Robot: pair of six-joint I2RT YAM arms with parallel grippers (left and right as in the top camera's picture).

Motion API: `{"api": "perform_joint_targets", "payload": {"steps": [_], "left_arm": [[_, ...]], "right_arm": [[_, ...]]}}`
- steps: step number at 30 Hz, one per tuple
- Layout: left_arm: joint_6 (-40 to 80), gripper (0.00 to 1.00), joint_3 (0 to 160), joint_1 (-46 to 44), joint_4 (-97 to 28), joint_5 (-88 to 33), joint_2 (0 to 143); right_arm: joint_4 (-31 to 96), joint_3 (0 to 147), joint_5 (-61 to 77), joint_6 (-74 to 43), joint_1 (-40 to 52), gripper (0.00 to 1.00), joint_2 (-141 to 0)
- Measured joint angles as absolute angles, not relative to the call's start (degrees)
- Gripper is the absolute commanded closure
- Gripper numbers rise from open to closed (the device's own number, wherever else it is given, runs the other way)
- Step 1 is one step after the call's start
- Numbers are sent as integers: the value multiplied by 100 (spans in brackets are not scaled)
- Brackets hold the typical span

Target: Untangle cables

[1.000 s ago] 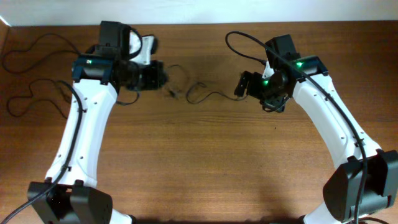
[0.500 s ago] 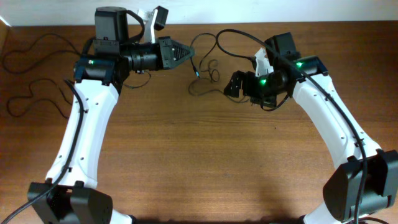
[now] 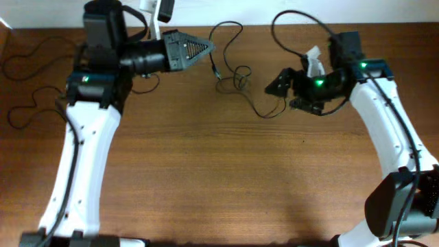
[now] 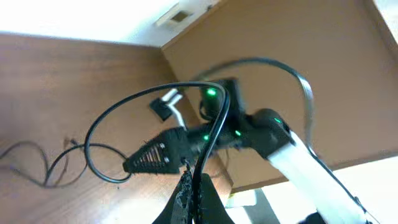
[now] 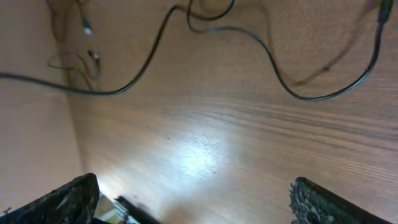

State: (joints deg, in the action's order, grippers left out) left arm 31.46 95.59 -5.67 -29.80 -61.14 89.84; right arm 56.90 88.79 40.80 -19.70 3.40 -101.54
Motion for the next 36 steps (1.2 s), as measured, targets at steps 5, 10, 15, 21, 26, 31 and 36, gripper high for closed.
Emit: {"api": "perform_joint_targets", "payload": {"steps": [5, 10, 15, 21, 26, 31, 36], "left_arm": [[1927, 100, 9638, -1020, -3085, -6460, 8191], [1109, 100, 9664, -1599, -3629, -6541, 8099], [528, 100, 9664, -1682, -3638, -6307, 8099], [405, 100, 9664, -1682, -3717, -5927, 8099], [403, 100, 9664, -1682, -3732, -5907, 8099], [403, 100, 9664, -1682, -3732, -5907, 8099], [403, 100, 9664, -1682, -3734, -5907, 8099]], "right_arm": [[5704, 8879, 4705, -2196, 119, 1, -10154], [5572, 8879, 4864, -2727, 121, 2, -10154], [5911, 8879, 5004, -2908, 292, 2, -10154], [5881, 8879, 4355, -2965, 982, 2, -10154], [5778, 8879, 3966, -2963, 1229, 2, -10154], [5651, 8879, 3765, -2971, 1490, 2, -10154], [5581, 8879, 3286, -3284, 1966, 1, -10189]]}}
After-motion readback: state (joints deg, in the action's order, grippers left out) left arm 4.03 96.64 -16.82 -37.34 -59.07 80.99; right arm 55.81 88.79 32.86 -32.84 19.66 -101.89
